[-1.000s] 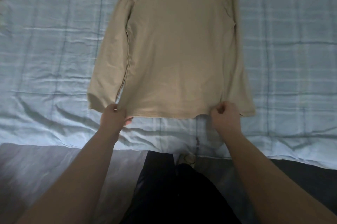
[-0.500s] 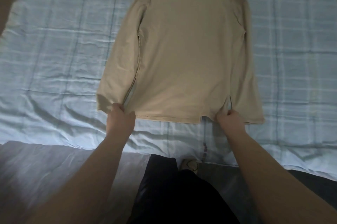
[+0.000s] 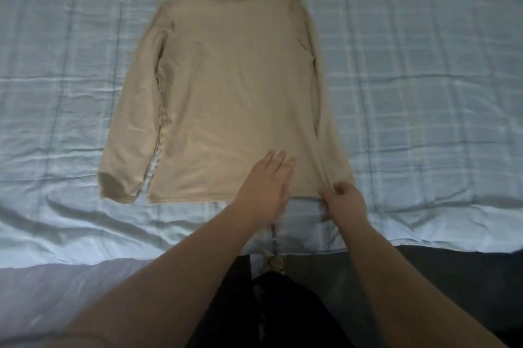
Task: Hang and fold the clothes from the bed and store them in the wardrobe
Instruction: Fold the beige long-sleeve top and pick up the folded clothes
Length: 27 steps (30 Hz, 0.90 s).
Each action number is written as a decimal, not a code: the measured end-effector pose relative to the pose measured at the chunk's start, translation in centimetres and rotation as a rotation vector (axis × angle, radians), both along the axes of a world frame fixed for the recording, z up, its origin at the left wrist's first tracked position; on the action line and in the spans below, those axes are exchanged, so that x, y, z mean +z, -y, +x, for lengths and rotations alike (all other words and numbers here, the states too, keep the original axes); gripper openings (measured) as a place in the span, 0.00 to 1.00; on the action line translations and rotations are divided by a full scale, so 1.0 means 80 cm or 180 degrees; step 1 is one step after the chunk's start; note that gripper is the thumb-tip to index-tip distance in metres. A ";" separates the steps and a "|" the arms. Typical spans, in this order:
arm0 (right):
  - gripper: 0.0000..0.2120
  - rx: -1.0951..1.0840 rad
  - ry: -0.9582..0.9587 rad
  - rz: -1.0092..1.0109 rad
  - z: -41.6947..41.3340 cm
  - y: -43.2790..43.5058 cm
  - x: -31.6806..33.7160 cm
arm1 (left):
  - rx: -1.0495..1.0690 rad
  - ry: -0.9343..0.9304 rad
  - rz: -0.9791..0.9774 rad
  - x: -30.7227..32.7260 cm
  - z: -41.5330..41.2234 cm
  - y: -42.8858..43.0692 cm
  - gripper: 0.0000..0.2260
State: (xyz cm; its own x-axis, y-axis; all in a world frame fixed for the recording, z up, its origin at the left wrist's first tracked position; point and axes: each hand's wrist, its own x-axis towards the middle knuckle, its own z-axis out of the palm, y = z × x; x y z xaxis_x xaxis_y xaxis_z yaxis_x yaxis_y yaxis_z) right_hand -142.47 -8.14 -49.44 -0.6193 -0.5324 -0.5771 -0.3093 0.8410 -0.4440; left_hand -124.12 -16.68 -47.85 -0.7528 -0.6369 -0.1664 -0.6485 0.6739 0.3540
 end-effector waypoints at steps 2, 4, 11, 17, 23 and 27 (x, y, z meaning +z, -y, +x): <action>0.11 0.0023 0.0131 0.0064 -0.008 -0.002 -0.006 | -0.0102 0.0410 0.0352 -0.011 -0.031 -0.002 0.28; 0.11 -0.0025 0.0304 0.0150 -0.017 0.001 -0.012 | -0.0025 0.0537 0.0569 -0.024 -0.050 -0.005 0.28; 0.08 -0.0234 -0.0610 -0.0237 -0.066 0.028 -0.004 | 0.0213 0.0552 0.0604 -0.041 -0.074 0.009 0.19; 0.09 0.0487 -0.0319 0.0542 -0.077 0.073 -0.008 | 0.0411 -0.0218 0.0620 -0.016 -0.091 0.076 0.18; 0.08 -0.0437 0.0142 0.0191 -0.127 0.095 0.049 | 0.0284 -0.0318 0.0918 0.023 -0.127 0.138 0.18; 0.06 -0.0832 0.0425 -0.0215 -0.204 0.104 0.073 | 0.0305 -0.0523 0.0939 0.036 -0.186 0.170 0.19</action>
